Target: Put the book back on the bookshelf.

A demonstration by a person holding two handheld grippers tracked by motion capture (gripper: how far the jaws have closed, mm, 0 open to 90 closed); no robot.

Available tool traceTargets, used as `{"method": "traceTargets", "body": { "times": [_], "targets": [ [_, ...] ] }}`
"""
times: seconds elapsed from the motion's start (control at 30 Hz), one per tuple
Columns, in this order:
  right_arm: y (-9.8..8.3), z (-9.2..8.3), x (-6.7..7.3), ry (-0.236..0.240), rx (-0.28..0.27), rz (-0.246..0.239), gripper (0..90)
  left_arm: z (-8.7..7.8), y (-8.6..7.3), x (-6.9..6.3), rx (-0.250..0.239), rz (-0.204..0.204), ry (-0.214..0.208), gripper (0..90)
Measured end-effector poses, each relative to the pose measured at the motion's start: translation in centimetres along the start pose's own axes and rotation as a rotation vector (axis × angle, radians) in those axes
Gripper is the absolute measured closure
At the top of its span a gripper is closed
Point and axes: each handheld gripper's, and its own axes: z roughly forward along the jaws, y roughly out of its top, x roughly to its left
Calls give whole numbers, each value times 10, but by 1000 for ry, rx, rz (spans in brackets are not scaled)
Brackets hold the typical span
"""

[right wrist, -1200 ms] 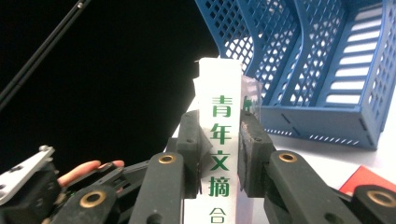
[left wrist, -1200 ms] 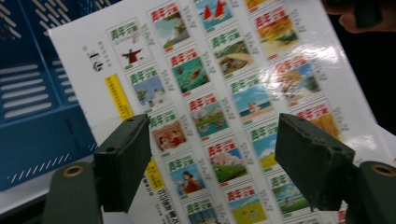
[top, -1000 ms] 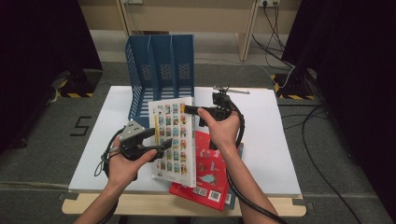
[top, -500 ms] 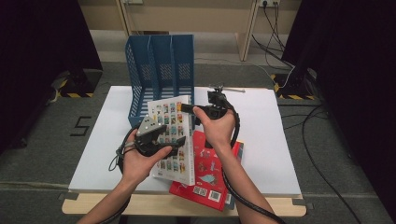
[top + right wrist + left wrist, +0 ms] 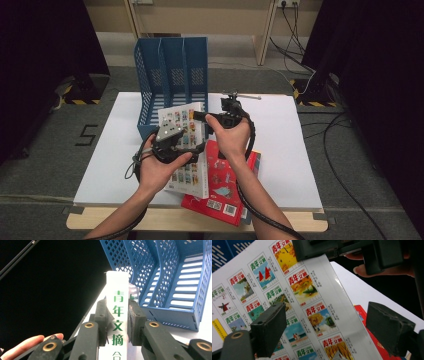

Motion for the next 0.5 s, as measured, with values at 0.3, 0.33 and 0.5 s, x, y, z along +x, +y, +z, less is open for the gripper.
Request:
{"method": "traceTargets", "body": {
  "times": [0.3,0.33,0.5],
  "targets": [
    [0,2,4,-13,-1,-7,745,11,3,-4,30,26,44,154],
    [0,3,5,-15,-3,-11,745,12,3,-4,32,26,47,153],
    [1,5,12,-9,0,-34,745,12,4,-5,30,42,79,147]
  ]
}}
